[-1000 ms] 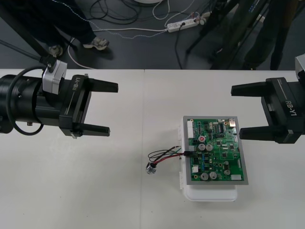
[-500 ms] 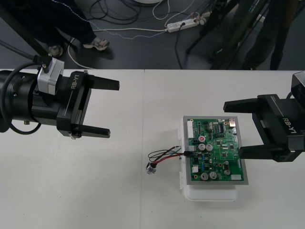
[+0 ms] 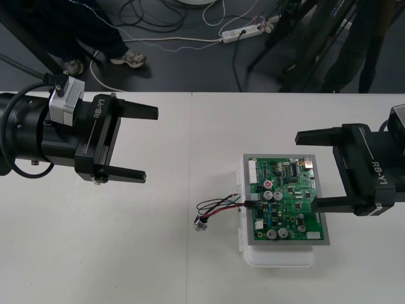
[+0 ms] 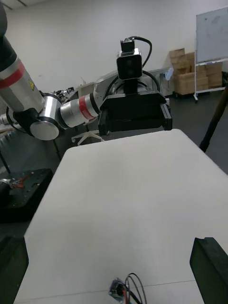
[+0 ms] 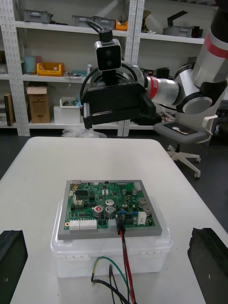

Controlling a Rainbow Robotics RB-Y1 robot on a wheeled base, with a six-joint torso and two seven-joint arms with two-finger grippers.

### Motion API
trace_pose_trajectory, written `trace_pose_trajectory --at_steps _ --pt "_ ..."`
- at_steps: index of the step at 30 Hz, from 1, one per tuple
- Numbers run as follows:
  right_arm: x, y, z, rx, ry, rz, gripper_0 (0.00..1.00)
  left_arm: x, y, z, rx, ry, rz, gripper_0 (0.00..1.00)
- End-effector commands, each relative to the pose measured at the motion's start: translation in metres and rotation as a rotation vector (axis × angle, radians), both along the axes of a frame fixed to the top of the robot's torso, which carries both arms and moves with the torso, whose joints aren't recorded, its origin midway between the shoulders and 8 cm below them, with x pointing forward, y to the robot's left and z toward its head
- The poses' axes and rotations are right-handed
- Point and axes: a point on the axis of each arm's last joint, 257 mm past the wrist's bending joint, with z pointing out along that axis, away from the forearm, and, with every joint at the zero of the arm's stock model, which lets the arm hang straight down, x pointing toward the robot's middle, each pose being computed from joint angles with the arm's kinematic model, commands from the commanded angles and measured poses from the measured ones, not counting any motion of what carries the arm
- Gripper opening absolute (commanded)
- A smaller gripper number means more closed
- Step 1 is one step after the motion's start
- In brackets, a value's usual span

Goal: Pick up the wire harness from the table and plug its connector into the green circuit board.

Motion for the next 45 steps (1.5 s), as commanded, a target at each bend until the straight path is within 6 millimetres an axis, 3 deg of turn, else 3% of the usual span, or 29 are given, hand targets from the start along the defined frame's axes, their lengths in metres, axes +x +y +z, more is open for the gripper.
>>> trace_pose_trajectory --at_steps 1,23,45 --pt "0.0058 -0.0055 0.0025 0.007 -0.036 -0.036 1.00 -0.0066 0.0071 0.0185 0.040 -0.049 -0.026 1.00" --pt "0.0086 -0.0062 -0.0033 -0.011 -0.135 -0.046 1.00 -0.0066 0.0071 0.0185 0.040 -0.049 -0.026 1.00" --pt "0.0086 -0.0062 -0.0033 -0.011 -0.129 -0.046 1.00 -0.0066 0.0071 0.0185 0.040 -0.049 -0.026 1.00"
